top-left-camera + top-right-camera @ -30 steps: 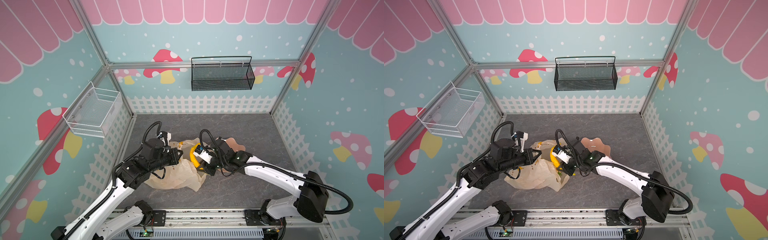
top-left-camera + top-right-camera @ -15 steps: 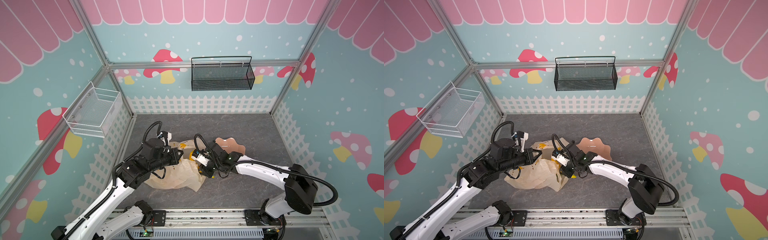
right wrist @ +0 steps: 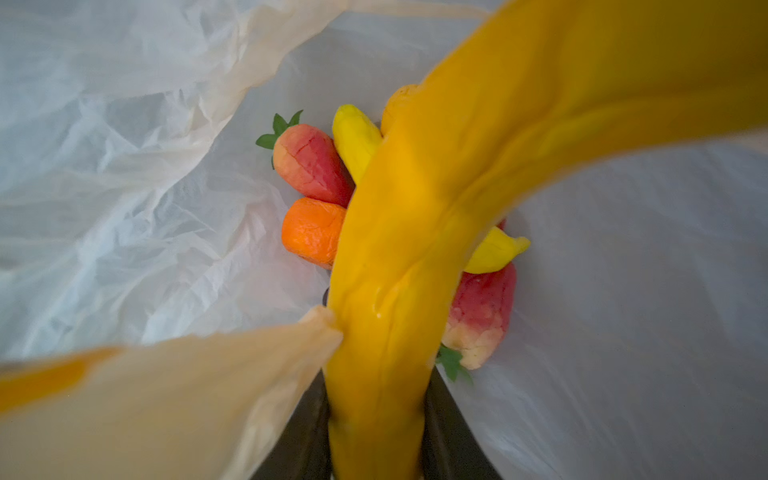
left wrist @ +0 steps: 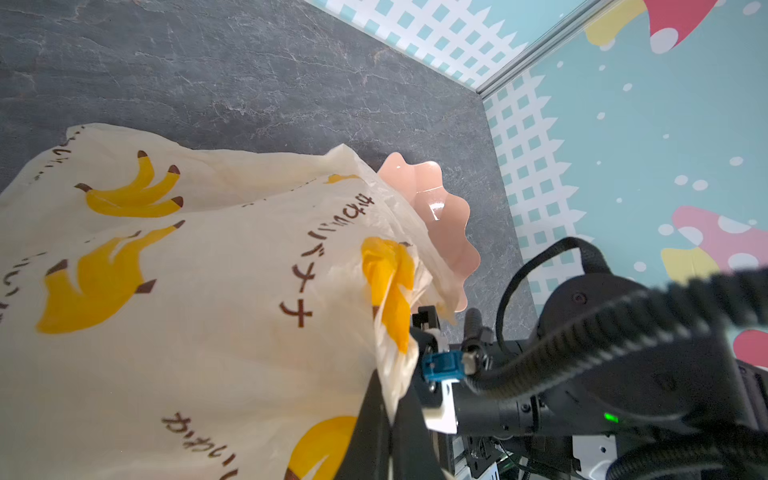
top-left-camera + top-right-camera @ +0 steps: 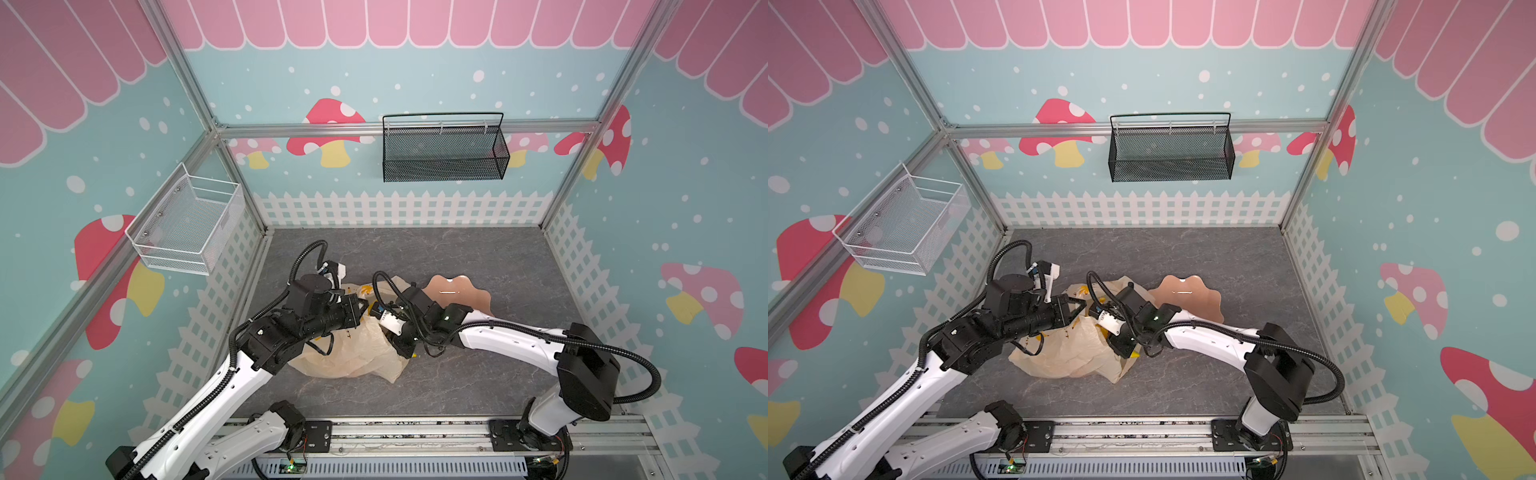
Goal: Place the fruits into the plastic bag
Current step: 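Release the banana inside the bag by opening the right gripper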
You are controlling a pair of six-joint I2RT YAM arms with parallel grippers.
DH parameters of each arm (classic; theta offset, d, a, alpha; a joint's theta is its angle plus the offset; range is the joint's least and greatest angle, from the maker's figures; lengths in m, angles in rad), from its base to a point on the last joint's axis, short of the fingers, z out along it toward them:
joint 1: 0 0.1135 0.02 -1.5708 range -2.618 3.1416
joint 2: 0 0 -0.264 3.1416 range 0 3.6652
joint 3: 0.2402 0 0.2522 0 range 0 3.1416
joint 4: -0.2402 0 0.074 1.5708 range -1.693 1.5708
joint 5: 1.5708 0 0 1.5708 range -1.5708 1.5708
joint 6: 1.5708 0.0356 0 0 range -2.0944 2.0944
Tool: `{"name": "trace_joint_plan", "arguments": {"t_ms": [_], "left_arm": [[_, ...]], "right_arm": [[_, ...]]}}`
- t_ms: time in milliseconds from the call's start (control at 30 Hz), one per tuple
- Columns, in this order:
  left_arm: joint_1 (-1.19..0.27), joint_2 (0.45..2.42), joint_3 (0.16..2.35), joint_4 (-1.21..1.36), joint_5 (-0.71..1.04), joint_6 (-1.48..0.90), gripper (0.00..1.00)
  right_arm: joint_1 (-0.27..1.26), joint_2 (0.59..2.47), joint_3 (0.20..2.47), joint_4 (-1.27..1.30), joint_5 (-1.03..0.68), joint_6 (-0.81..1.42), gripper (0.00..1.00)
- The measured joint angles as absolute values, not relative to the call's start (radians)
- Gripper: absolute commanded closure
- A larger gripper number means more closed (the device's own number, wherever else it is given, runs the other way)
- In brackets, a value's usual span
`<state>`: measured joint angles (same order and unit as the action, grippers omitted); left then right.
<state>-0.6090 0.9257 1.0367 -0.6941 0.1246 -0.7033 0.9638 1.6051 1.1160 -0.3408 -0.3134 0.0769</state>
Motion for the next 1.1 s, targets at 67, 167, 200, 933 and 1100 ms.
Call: {"name": "trace_joint_plan", "arguments": {"t_ms": [67,167,200,933,1100], "left_arm": [[-0.609,0.926,1.037,-0.691,0.125,-0.703,1.00],[-0.609,0.926,1.039,-0.690,0.125,-0.703,1.00],[-0.609,0.926,1.039,-0.690,0.125,-0.703,1.00],[-0.609,0.895,1.039,-0.690,0.136,-0.704,1.00],[-0.609,0.888,1.039,-0.691,0.135,-0.704,1.00]], "right_arm": [[0.973,1.618,1.116,-0.340,-0.319,0.083,0.84],[0.976,1.631,1.116,-0.337,-0.326,0.099,0.84],[0.976,1.634,1.116,-0.333,-0.327,0.106,0.84],[0.931,1.977,1.460,-0.310,-0.458,0.285,0.55],[0.931,1.989,1.460,-0.300,-0.517,0.314,0.31]]}}
